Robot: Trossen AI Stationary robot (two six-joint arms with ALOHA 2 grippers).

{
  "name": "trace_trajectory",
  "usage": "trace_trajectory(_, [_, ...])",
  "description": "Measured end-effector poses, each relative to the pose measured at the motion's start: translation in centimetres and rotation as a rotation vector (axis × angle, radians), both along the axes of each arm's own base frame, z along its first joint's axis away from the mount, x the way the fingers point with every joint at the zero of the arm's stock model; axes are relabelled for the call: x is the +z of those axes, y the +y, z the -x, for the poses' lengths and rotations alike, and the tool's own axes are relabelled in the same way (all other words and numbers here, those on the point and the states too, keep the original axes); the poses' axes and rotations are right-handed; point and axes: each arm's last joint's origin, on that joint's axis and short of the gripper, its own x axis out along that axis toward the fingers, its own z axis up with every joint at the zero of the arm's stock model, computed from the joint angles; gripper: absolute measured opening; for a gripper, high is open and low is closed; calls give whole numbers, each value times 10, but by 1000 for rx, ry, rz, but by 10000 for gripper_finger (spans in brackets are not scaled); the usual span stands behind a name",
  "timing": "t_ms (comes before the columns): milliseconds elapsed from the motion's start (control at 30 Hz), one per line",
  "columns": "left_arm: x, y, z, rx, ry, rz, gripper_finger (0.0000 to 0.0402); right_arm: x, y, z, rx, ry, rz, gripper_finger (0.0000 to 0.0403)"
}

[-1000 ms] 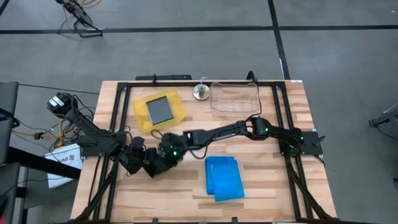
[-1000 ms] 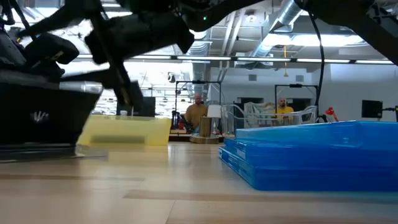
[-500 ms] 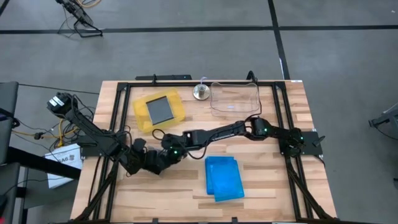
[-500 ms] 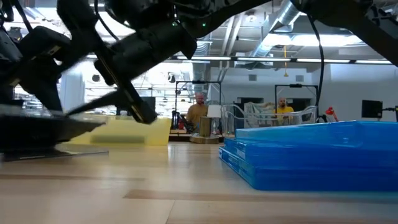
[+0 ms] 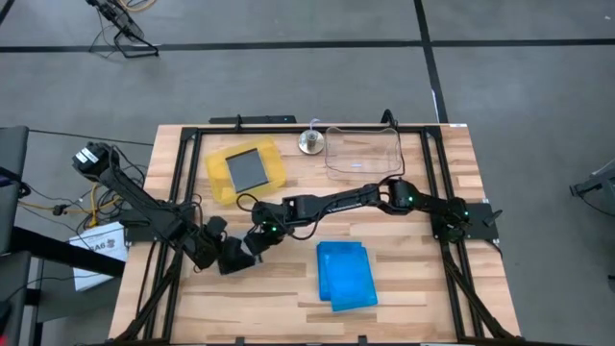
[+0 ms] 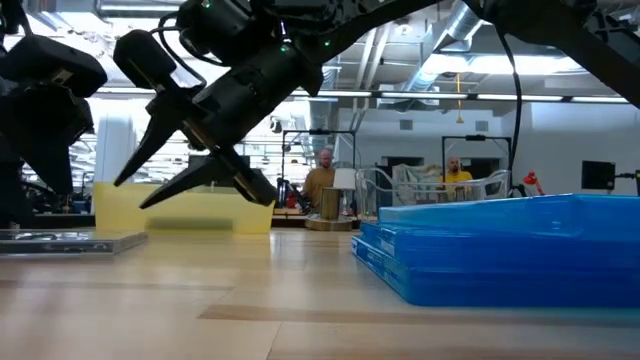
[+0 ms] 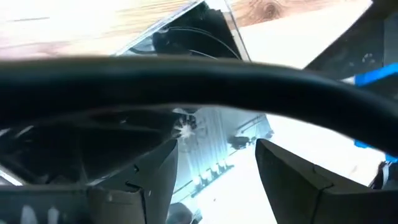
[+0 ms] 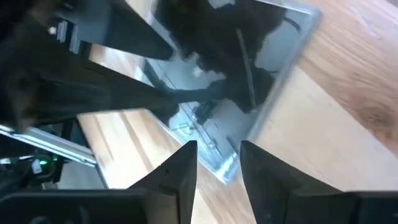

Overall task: Pick & place jewel cases by type
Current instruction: Put the black CD case into the yellow bin

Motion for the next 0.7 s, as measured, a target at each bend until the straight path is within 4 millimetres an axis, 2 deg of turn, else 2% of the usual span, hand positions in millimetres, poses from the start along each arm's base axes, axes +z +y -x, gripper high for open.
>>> trace_trajectory(367, [17,13,20,-45,2,23,209,-4,-2,5,-23,60,71,113])
trace_trajectory(600, [11,10,35,-46,158,78,209,-14,-2,6,-39,102,81,116])
trace_trajectory(700, [8,8,38,-26,191,82,209,-22,-1,2,-38,79,78,136])
